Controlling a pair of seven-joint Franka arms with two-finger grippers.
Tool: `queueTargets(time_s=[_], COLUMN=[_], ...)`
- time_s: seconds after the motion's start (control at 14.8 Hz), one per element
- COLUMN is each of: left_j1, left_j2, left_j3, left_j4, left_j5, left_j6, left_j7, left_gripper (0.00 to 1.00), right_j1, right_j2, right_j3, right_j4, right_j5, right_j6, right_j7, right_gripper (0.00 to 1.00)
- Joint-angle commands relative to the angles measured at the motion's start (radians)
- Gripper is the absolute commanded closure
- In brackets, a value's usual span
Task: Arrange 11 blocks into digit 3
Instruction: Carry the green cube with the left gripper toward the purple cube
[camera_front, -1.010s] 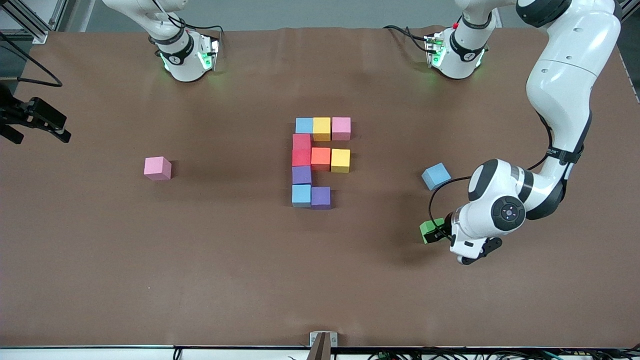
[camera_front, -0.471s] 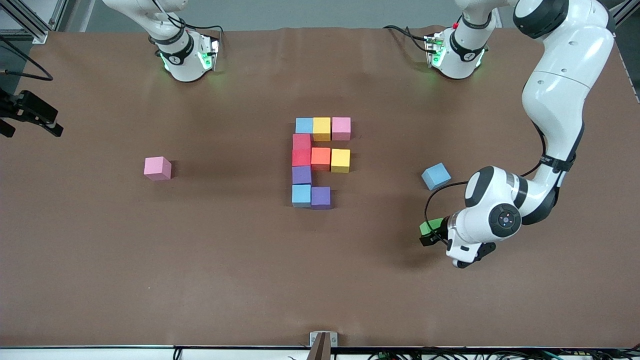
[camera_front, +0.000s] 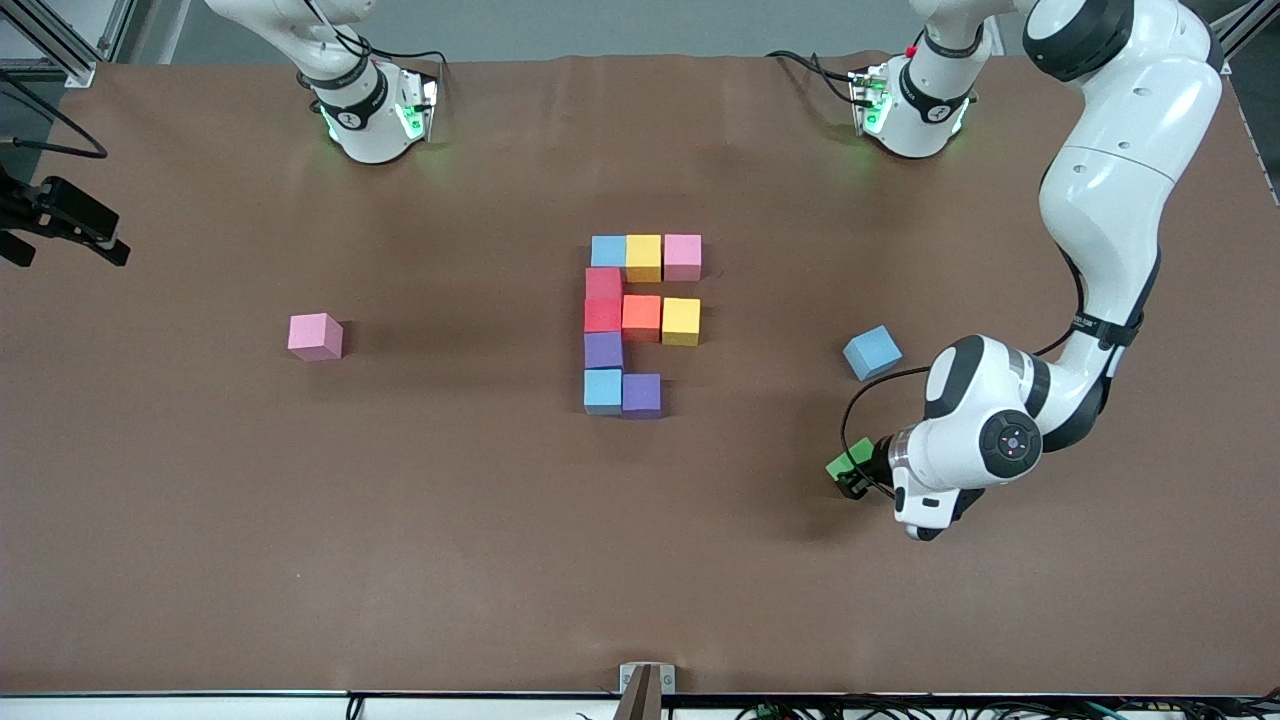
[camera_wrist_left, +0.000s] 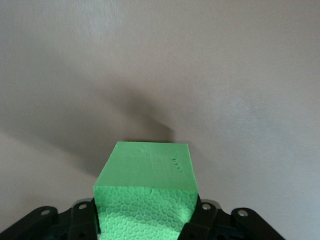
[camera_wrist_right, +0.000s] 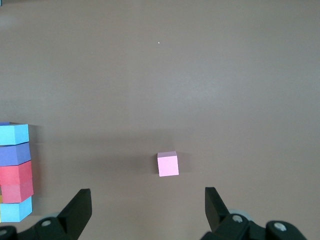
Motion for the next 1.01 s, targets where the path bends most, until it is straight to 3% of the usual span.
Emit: queueTargets(time_s=[0.0, 0.4, 0.94], left_j1=[-0.052, -0.078, -0.201], left_j2=[-0.028, -0.034, -0.023], left_j3=[0.006, -0.061, -0.044], left_j4=[0.014, 0.024, 0.059], left_j5=[-0.026, -0.027, -0.016], left_j6=[-0.011, -0.008, 0.001], left_j7=[-0.124, -0.409, -0.866], left_gripper=[0.85, 0.88, 0.9], right_j1=[-0.012, -0.011, -0.011], right_j2=[-0.004, -0.002, -0.002], right_j3=[0.007, 0.008, 0.008], right_j4=[0.004, 0.004, 0.004], right_j5=[0.0, 0.0, 0.0], right_j6=[-0.011, -0.009, -0.008], right_j7=[0.003, 0.001, 0.001], right_gripper=[0.0, 0.0, 0.0])
